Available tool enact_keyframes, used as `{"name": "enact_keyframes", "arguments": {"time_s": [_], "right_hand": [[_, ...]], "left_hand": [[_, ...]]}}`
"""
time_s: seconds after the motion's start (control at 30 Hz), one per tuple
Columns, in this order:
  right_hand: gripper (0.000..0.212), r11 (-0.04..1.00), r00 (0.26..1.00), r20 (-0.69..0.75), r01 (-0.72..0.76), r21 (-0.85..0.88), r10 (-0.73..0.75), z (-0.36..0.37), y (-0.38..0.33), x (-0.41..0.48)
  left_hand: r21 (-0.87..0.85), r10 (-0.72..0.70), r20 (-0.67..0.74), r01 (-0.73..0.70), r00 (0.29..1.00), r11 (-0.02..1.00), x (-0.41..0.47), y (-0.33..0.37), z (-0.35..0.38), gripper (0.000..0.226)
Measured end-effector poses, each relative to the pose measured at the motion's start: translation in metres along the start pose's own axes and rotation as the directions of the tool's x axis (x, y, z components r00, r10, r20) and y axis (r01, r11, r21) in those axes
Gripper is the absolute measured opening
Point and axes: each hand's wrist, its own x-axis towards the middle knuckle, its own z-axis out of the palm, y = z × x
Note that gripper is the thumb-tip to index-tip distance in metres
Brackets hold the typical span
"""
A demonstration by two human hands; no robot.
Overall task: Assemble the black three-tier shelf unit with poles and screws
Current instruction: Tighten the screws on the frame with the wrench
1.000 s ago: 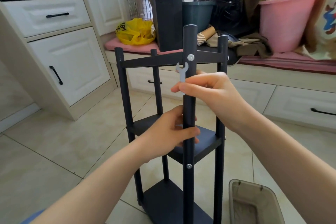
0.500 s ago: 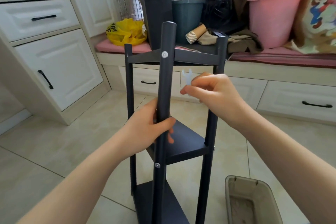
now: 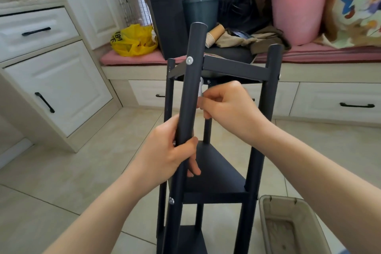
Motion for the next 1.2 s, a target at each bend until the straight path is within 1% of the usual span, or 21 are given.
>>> {"name": "enact_keyframes", "arguments": {"time_s": [0.07,0.17,0.23,0.43,0.57,0.7,0.93,1.2], "right_hand": [[0.043,1.0,1.0,-0.02,-0.017,-0.011,0.017,-0.002,0.001,-0.001],[0.031,1.0,0.998,-0.063,-0.014,0.027,0.016,-0.005,0.001,-0.001],[0.027,0.998,0.996,-0.086,0.007,0.06,-0.002,-0.007,0.0,-0.001],[0.031,0.994,0.988,-0.135,0.086,0.075,-0.075,-0.013,-0.005,-0.002],[0.03,0.993,0.989,-0.129,0.082,0.082,-0.071,-0.009,-0.005,-0.003],[0.029,0.995,0.991,-0.117,0.07,0.073,-0.062,-0.007,-0.006,-0.002],[0.03,0.996,0.989,-0.137,0.07,0.057,-0.061,-0.002,-0.009,-0.001],[0.03,0.993,0.967,-0.234,0.112,0.032,-0.101,0.001,-0.008,-0.004]], "left_hand": [[-0.029,-0.01,-0.005,0.01,1.0,1.0,-0.001,0.003,0.004,0.026],[-0.042,-0.018,-0.024,0.017,1.0,0.999,-0.001,0.004,0.007,0.019],[-0.038,-0.026,-0.028,0.025,0.999,0.999,-0.001,0.004,0.008,0.017],[-0.056,-0.036,-0.015,0.035,0.999,0.998,-0.005,0.007,0.012,0.016],[-0.082,-0.068,-0.03,0.065,0.997,0.995,-0.005,0.007,0.011,0.014],[-0.05,-0.074,-0.017,0.073,0.997,0.996,-0.006,0.006,0.01,0.013],[-0.016,-0.034,0.028,0.035,0.999,0.999,-0.008,0.004,0.007,0.01],[0.0,0.009,0.023,-0.009,1.0,1.0,-0.009,0.002,0.008,0.013]]}}
